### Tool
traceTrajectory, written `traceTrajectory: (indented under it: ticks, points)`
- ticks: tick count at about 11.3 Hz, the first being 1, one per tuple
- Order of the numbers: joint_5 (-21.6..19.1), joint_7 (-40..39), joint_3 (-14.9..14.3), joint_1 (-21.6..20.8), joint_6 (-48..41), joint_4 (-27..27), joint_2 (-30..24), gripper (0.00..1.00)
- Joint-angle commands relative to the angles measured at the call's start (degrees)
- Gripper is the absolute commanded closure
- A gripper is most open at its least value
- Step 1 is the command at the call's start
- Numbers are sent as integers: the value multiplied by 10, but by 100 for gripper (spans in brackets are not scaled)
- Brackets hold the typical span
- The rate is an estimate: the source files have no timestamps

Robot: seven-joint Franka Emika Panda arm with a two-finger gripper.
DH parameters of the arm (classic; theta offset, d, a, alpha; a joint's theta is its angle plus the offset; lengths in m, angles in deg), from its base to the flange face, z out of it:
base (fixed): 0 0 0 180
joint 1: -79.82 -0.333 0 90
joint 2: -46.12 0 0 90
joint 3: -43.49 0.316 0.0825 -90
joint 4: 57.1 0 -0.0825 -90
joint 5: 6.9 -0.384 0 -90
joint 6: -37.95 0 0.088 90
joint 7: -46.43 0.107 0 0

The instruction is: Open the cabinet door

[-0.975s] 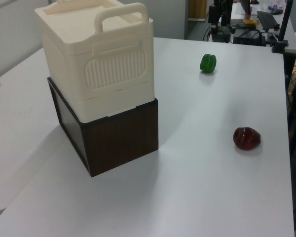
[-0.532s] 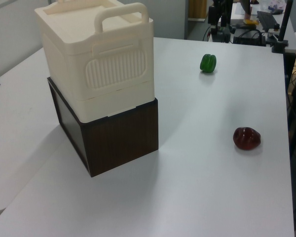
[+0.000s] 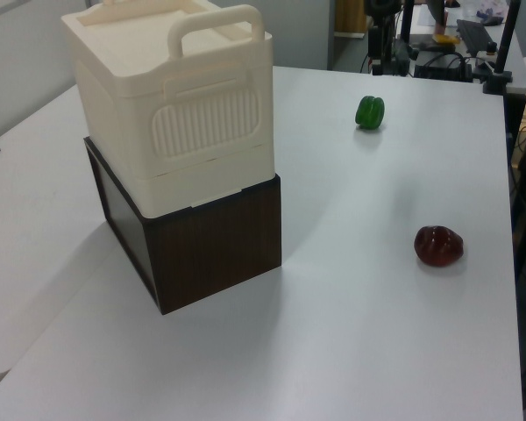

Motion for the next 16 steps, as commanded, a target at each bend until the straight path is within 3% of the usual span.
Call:
traceTrajectory:
  ticks: [1,5,7,11,16]
  points:
    - [-41,-133,-2,-7,2,-24,-7,0]
    - [-46,-185,14,-57,59,-46,-6,3]
    - [-53,-174,14,-102,105,-45,2,17]
    - [-63,-175,16,-148,189,-47,26,43]
    - [-70,-185,40,-173,230,-48,38,38]
